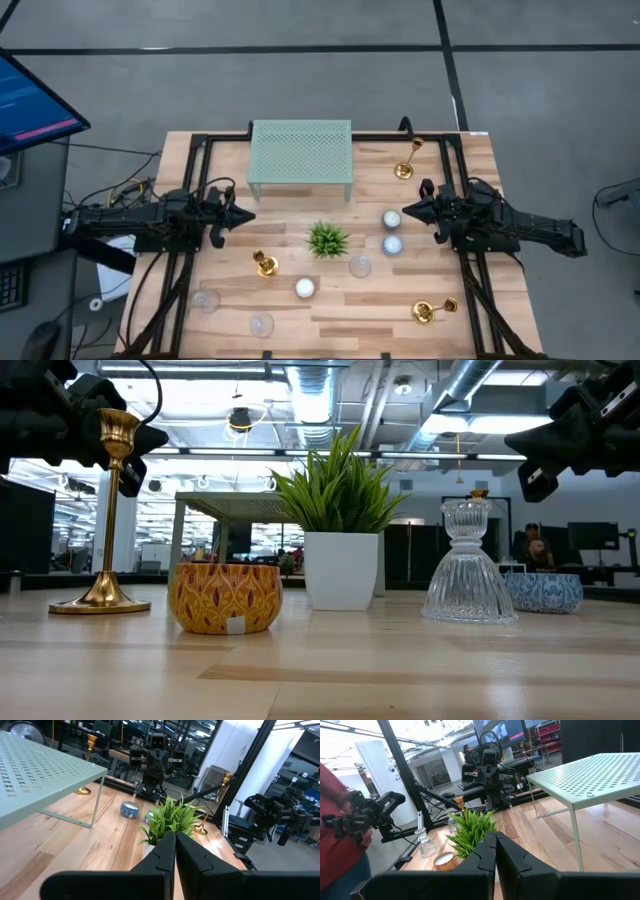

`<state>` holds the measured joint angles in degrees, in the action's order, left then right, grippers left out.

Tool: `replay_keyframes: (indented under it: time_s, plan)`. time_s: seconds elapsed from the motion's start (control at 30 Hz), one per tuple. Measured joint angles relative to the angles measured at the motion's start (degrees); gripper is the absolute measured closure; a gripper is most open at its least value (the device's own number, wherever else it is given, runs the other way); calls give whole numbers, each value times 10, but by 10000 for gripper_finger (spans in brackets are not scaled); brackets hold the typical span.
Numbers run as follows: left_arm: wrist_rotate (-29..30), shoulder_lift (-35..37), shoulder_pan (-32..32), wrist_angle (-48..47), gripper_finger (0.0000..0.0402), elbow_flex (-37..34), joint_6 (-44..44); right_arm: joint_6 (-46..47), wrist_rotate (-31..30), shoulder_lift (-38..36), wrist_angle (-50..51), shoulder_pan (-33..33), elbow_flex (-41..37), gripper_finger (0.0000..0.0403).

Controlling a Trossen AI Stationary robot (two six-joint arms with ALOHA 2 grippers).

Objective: Pick & Place candle stick holders

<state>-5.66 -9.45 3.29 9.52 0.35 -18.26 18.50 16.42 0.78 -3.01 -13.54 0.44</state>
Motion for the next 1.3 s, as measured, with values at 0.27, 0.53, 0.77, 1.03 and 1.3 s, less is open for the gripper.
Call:
replay_keyframes:
  time_s: [0.27, 0.53, 0.77, 1.03, 1.3]
  plan:
    - [0, 0, 0, 12, 389, 0, 0, 0, 0, 0, 0, 0, 0, 403]
    - [-1, 0, 0, 20, 389, 0, -81, -35, 0, 0, 0, 0, 0, 403]
    - [19, -1, 0, 84, 389, 0, -199, -111, 0, 0, 0, -1, 0, 403]
    - [72, -1, 0, 194, 389, 0, -212, -91, 0, 0, -1, 0, 0, 403]
    - [124, -1, 0, 256, 389, 0, -217, 102, 0, 0, -8, 1, 0, 403]
